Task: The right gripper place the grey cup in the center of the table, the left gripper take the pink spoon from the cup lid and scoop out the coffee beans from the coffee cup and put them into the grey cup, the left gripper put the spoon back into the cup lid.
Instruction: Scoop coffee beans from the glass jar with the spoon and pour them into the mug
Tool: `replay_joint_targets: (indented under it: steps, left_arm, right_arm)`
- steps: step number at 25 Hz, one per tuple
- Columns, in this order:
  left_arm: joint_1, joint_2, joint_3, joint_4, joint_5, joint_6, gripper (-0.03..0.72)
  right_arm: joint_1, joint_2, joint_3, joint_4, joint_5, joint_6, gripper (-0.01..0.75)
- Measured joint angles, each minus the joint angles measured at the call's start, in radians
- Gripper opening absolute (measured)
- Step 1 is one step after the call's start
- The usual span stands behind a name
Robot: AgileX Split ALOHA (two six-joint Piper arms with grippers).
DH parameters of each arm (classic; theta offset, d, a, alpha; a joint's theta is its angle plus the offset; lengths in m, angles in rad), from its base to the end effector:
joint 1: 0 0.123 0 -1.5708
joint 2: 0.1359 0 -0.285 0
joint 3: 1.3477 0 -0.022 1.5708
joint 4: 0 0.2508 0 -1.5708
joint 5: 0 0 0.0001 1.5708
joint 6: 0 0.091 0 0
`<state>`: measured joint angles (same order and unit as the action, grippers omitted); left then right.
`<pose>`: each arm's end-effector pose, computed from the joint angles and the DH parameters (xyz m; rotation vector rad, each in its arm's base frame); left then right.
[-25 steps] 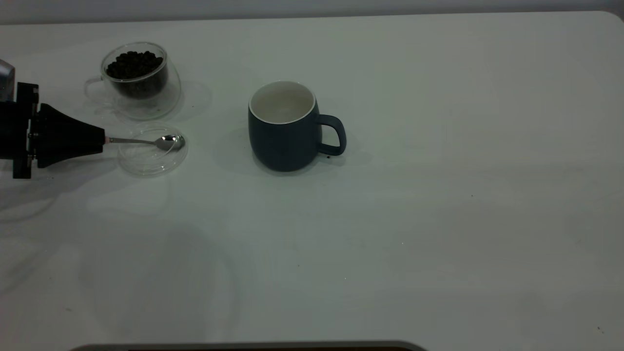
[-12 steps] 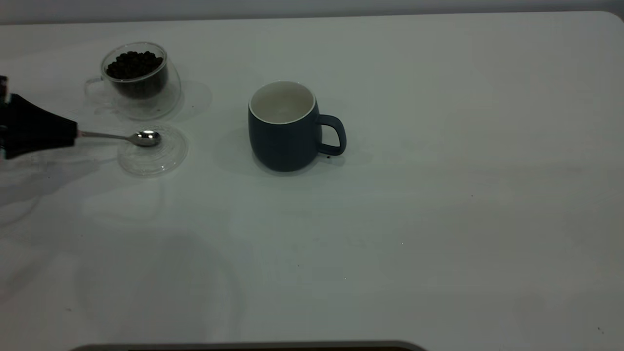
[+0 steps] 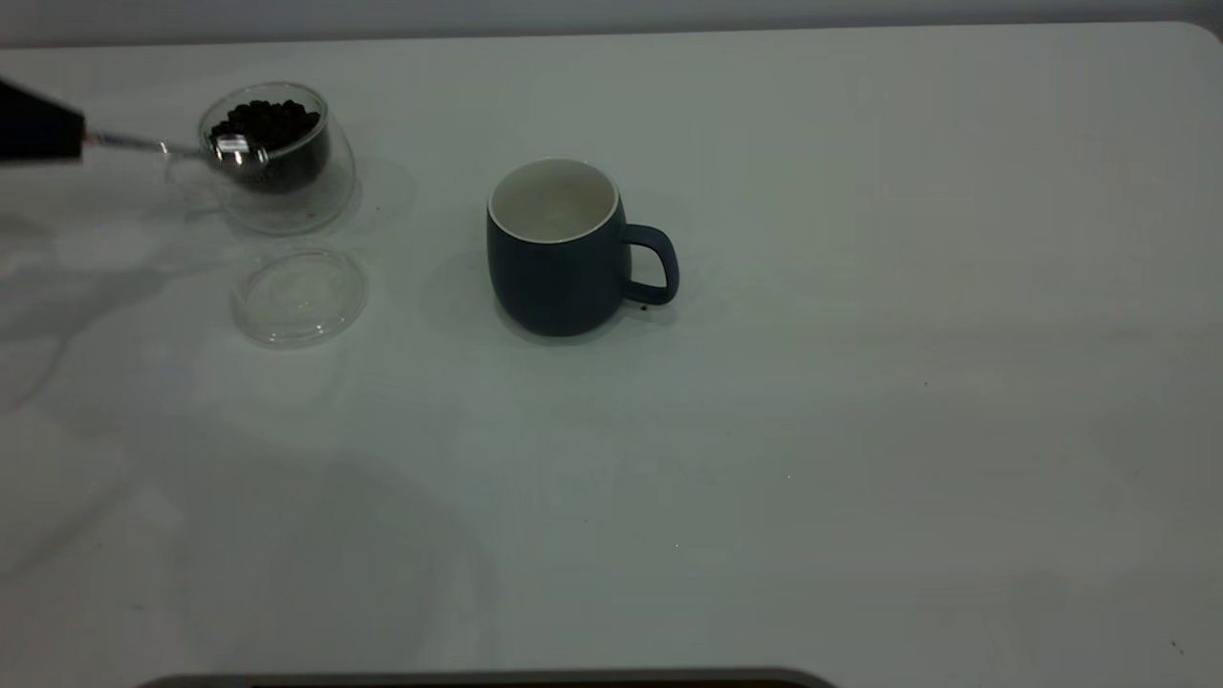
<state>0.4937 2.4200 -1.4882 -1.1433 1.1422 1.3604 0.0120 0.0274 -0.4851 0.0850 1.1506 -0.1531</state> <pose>0.4054 0.1326 0.0566 0.1465 2.4089 -1.0927 -0.0036 0.0070 0.2665 -0.1857 2.1652 0.0236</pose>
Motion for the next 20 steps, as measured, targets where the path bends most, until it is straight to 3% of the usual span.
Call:
replay_joint_targets:
  steps: [8, 12, 20]
  left_arm:
    - [-0.107, -0.005, -0.254, 0.144, -0.005, -0.091, 0.113]
    - [-0.146, -0.005, -0.266, 0.198, -0.079, -0.092, 0.113]
    - [-0.151, -0.005, -0.266, 0.218, -0.172, -0.046, 0.113]
  right_arm:
    - [0.0, 0.0, 0.0, 0.0, 0.001, 0.0, 0.591]
    - [0.0, 0.0, 0.0, 0.0, 0.001, 0.0, 0.591]
    - [0.0, 0.0, 0.0, 0.0, 0.001, 0.0, 0.591]
